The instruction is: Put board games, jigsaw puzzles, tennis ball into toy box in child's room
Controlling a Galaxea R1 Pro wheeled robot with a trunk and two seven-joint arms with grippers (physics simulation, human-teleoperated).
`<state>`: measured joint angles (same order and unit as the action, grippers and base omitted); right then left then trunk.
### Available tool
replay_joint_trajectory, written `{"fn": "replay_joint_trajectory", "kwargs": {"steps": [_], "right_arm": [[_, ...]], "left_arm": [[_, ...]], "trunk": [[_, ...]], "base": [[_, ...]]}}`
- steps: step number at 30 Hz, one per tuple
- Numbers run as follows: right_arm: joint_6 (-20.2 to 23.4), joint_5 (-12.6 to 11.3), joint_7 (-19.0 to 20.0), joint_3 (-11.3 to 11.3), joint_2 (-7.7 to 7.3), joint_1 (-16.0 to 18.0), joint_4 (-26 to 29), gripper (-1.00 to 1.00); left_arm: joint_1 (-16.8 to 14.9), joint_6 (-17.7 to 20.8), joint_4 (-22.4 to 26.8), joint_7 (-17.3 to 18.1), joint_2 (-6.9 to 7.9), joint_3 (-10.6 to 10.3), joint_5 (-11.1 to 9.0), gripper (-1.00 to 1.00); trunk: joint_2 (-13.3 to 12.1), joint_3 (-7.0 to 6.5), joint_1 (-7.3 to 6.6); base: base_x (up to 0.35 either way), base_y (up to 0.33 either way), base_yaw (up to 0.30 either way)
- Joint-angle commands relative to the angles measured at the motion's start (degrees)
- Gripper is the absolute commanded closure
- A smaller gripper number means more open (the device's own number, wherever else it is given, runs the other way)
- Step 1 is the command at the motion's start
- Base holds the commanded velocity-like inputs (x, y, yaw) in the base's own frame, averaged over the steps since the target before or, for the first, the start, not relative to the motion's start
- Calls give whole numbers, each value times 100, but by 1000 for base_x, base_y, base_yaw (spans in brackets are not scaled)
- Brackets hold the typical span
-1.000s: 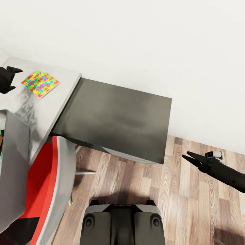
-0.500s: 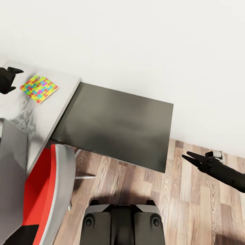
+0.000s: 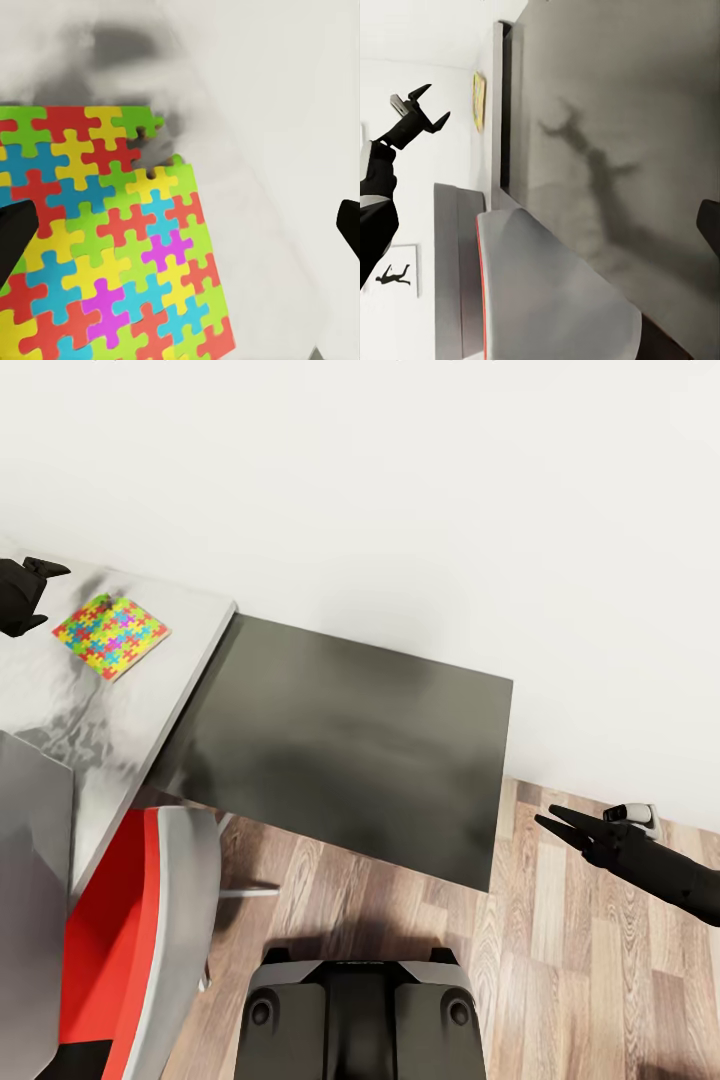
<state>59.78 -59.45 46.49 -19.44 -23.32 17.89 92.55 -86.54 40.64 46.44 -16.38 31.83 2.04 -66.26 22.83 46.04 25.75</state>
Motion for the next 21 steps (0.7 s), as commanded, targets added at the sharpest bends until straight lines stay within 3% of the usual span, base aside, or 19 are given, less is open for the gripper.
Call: {"fn": "replay_joint_trajectory", "kwargs": {"steps": [1, 15, 21], "right_arm": [[22, 21, 29, -5, -2, 3, 0, -100], [22, 21, 29, -12, -5, 3, 0, -100], [22, 21, 31, -15, -6, 3, 0, -100]], "left_arm": [[-3, 18, 5, -53, 1, 5, -59, -100], [20, 15, 6, -54, 6, 11, -53, -100], [33, 11, 6, -58, 7, 10, -49, -100]], "trunk": [[9, 6, 4], [9, 6, 4], [9, 6, 4]], "base": [[28, 0, 0], [11, 5, 0], [15, 122, 0]]}}
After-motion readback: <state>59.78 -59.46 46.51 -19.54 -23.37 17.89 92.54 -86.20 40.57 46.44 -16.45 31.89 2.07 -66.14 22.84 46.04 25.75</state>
